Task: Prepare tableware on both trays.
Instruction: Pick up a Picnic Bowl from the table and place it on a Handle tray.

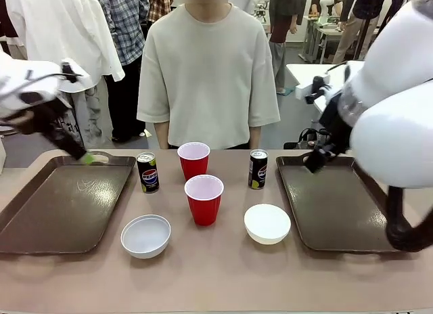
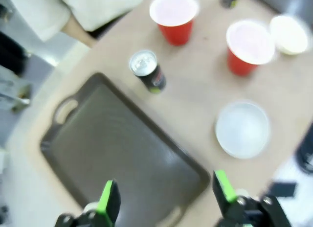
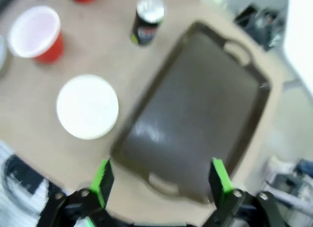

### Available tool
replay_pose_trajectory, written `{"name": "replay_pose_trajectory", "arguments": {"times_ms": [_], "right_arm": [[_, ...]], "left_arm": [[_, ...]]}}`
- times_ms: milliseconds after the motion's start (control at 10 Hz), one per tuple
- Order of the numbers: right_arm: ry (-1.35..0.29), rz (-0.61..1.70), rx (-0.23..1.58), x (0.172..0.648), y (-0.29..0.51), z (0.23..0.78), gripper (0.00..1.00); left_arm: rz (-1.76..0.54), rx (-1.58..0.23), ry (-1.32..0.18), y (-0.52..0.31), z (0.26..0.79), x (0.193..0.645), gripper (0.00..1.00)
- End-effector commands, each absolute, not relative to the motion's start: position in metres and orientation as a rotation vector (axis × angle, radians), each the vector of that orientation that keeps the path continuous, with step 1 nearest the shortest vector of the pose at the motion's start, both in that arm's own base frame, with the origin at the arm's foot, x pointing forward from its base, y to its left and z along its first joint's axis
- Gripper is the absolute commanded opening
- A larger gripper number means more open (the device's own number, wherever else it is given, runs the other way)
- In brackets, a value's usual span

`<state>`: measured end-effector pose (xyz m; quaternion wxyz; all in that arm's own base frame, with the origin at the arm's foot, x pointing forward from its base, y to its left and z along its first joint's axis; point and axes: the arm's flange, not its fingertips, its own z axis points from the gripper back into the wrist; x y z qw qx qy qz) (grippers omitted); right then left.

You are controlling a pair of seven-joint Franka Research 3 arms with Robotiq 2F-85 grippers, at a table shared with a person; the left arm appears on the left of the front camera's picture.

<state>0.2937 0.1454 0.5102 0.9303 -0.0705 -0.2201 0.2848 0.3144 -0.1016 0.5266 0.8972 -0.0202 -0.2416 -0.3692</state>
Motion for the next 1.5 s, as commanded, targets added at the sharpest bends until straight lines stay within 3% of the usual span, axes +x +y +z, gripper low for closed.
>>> {"name": "replay_pose_trajectory", "arguments": {"times_ms": [0,100,200,300,500,700,800,1100,1400], "right_arm": [[-0.345,0.609,-0.16,0.221,0.11,0.452,1.0],[-0.451,0.583,-0.144,0.294,0.145,0.51,1.0],[-0.451,0.583,-0.144,0.294,0.145,0.51,1.0],[-0.394,0.581,-0.163,0.27,0.138,0.519,1.0],[-0.312,0.55,0.448,0.309,0.116,0.518,1.0],[-0.243,0.353,0.761,0.329,0.066,0.491,1.0],[-0.164,0.287,0.834,0.331,0.043,0.471,1.0],[-0.078,0.103,1.043,0.325,-0.005,0.408,1.0],[-0.12,0.051,1.06,0.311,-0.025,0.408,1.0]], "left_arm": [[-0.839,-0.011,-0.453,-0.074,0.485,0.225,1.0],[-0.765,-0.042,-0.501,-0.102,0.527,0.314,1.0],[-0.765,-0.042,-0.501,-0.102,0.527,0.314,1.0],[-0.799,-0.038,-0.467,-0.089,0.547,0.28,1.0],[-0.7,-0.457,-0.402,-0.092,0.529,0.323,1.0],[-0.612,-0.915,-0.299,-0.074,0.512,0.341,1.0],[-0.59,-1.02,-0.217,-0.059,0.505,0.344,1.0],[-0.359,-1.17,-0.198,-0.013,0.459,0.353,1.0],[-0.226,-1.052,-0.234,0.024,0.446,0.35,1.0]]}}
